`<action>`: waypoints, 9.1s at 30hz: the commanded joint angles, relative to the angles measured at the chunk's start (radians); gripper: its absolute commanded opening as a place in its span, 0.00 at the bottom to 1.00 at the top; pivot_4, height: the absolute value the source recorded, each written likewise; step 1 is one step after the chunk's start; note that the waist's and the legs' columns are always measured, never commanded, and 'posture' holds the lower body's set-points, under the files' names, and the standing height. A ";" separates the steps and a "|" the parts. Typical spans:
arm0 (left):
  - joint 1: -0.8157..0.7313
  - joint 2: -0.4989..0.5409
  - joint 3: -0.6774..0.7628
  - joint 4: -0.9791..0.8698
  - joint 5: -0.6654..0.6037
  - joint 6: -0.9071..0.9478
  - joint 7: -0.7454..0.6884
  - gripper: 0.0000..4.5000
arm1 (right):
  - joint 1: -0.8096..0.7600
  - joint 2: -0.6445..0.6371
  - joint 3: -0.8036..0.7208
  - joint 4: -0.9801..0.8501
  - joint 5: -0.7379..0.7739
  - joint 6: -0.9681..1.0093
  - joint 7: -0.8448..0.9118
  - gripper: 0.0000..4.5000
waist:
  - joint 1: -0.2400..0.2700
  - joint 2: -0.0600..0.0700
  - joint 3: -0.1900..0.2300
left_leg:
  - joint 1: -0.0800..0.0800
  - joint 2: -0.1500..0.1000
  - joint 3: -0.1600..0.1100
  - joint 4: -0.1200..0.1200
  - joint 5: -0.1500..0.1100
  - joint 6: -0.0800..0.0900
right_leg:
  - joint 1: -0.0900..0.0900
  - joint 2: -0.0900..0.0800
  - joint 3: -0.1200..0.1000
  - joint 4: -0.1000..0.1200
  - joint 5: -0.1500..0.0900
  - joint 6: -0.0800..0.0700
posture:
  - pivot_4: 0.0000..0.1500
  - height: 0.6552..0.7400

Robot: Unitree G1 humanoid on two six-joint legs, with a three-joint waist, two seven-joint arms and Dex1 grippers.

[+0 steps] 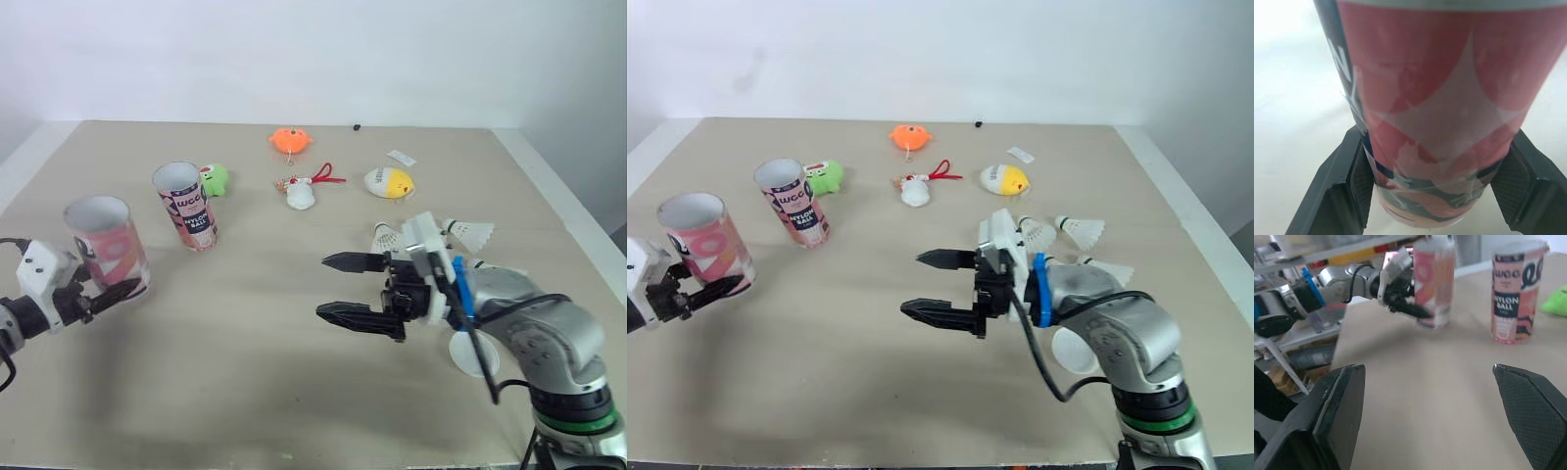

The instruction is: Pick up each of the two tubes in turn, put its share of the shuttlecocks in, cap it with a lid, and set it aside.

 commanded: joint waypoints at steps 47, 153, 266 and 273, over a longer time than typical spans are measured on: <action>-0.810 -0.230 -0.808 0.280 0.384 -0.224 -0.498 0.63 | 0.472 0.082 -0.070 -0.175 -0.411 0.085 -0.794 1.00 | 0.035 0.015 -0.009 | -0.012 -0.036 0.009 0.003 0.014 0.030 | 0.012 -0.036 0.008 -0.007 -0.001 0.033 | 1.00 1.00; -0.780 -0.213 -0.854 0.135 0.295 0.009 -0.498 0.63 | -0.160 0.144 0.086 0.508 -0.718 0.031 -0.650 0.96 | 0.029 0.018 -0.011 | -0.023 -0.036 0.003 0.016 0.013 0.031 | 0.007 -0.034 0.003 -0.003 0.006 0.038 | 1.00 1.00; -0.781 -0.352 -0.851 0.235 0.329 -0.039 -0.498 0.63 | 0.570 -0.126 -0.452 0.183 -0.561 -0.043 -0.183 0.87 | 0.053 0.025 -0.017 | -0.022 -0.058 -0.013 0.017 0.012 0.047 | 0.026 -0.070 -0.026 -0.011 -0.007 0.045 | 1.00 1.00; -0.776 -0.343 -0.843 0.219 0.328 -0.026 -0.498 0.63 | 0.460 -0.126 -0.363 0.292 -0.591 -0.078 -0.238 0.87 | 0.052 0.026 -0.017 | -0.022 -0.058 -0.013 0.016 0.012 0.047 | 0.026 -0.070 -0.026 -0.011 -0.007 0.045 | 1.00 1.00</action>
